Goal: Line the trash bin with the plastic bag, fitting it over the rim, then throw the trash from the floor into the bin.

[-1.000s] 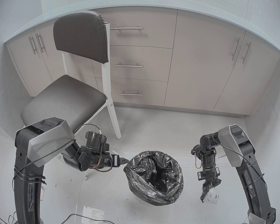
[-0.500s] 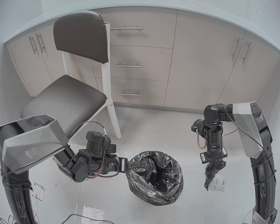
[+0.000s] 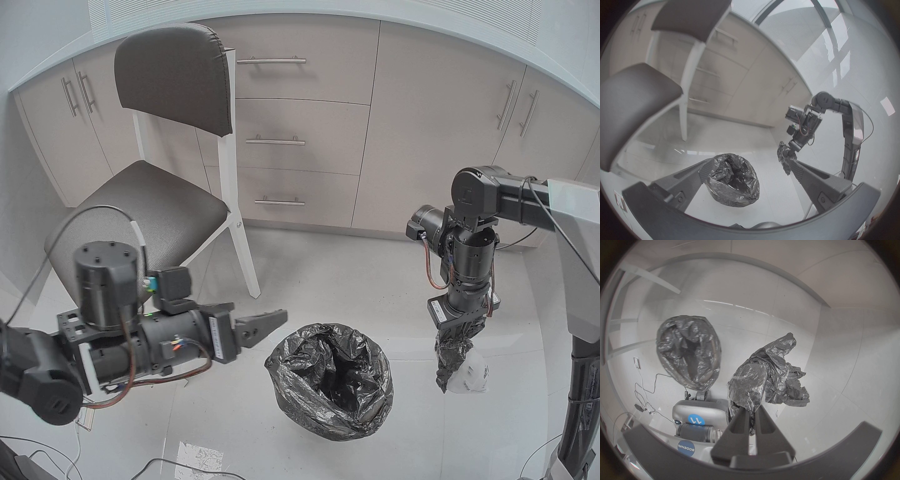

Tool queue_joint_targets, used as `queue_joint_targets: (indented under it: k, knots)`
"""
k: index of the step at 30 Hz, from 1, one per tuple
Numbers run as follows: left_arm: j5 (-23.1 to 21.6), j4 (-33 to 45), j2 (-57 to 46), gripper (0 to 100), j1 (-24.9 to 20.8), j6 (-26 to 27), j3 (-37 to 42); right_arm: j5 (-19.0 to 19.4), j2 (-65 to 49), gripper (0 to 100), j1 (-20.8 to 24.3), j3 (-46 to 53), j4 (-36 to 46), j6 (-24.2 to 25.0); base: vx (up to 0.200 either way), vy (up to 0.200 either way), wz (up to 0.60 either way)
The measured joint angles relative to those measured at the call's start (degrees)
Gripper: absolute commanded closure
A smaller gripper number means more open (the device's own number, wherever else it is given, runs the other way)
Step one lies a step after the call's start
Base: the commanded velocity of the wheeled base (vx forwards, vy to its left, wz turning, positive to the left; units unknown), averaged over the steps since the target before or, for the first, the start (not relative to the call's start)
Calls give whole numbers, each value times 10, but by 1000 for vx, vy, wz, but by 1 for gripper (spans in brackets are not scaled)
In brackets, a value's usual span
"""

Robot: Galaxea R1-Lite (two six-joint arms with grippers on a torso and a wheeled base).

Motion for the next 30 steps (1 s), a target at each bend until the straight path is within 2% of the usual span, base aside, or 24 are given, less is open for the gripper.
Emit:
queue_joint_targets:
  k: [3, 7, 15, 18, 22, 30]
  knots:
    - [51, 23, -71, 0, -4, -10, 27, 1, -19, 100, 23, 0, -1, 1, 0, 0, 0]
    - [115, 93, -180, 0, -9, -20, 53, 4, -37, 100, 63, 0, -27, 5, 0, 0, 0]
    - [186, 270, -372, 0, -1, -24, 70, 12, -31, 100, 137, 0, -71, 5, 0, 0, 0]
    - [217, 312, -432, 0, 26, -21, 73, 15, -20, 100, 159, 0, -99, 1, 0, 0, 0]
    - [246, 348, -506, 0, 90, -13, 78, 19, 1, 100, 179, 0, -135, -3, 0, 0, 0]
    - [264, 441, -669, 0, 169, 9, 105, 22, 52, 100, 197, 0, -190, -7, 0, 0, 0]
